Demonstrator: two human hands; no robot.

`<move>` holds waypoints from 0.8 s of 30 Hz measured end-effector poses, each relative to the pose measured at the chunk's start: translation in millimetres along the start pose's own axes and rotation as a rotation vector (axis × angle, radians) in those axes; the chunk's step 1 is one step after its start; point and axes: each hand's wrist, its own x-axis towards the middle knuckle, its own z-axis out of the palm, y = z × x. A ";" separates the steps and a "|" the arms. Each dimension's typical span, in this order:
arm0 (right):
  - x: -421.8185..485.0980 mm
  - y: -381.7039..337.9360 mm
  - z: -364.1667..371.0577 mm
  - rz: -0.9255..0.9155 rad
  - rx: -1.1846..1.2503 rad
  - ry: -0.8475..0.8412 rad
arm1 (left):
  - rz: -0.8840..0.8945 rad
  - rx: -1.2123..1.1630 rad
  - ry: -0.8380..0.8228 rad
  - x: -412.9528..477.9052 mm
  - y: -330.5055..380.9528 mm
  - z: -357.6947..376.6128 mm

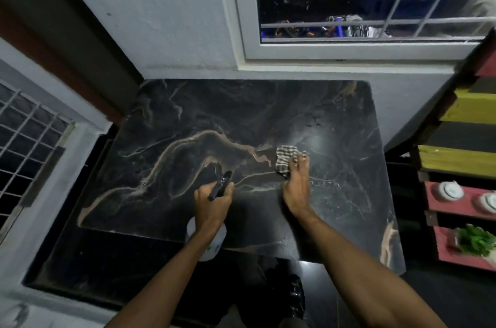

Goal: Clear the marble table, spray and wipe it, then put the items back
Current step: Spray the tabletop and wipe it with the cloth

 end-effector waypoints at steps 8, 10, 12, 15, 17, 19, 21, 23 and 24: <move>38.4 4.8 -6.0 -0.230 -0.029 -0.140 | 0.002 -0.005 -0.011 40.1 15.7 16.7; 50.8 -9.9 -1.0 0.025 0.031 0.011 | 0.017 -0.028 -0.001 54.4 15.7 17.3; 51.4 -32.7 18.0 -0.099 0.037 -0.027 | 0.025 -0.048 0.004 75.7 14.8 19.7; 68.1 -47.5 37.5 -0.479 -0.059 -0.230 | 0.016 -0.059 0.018 113.8 10.5 22.7; 98.1 -51.4 36.0 -0.345 0.017 -0.077 | 0.024 -0.094 0.013 136.1 10.7 23.2; 127.7 -63.9 45.1 -0.041 0.067 0.075 | 0.044 -0.132 0.012 163.6 8.3 19.5; 138.5 -88.7 62.8 -0.141 -0.023 -0.057 | 0.070 -0.122 0.016 190.0 7.4 13.7; 151.2 -100.2 78.9 -0.455 -0.098 -0.291 | 0.103 -0.113 -0.003 214.7 4.2 9.6; 165.2 -102.9 78.5 -0.530 -0.139 -0.380 | 0.123 -0.115 -0.010 225.4 3.3 7.9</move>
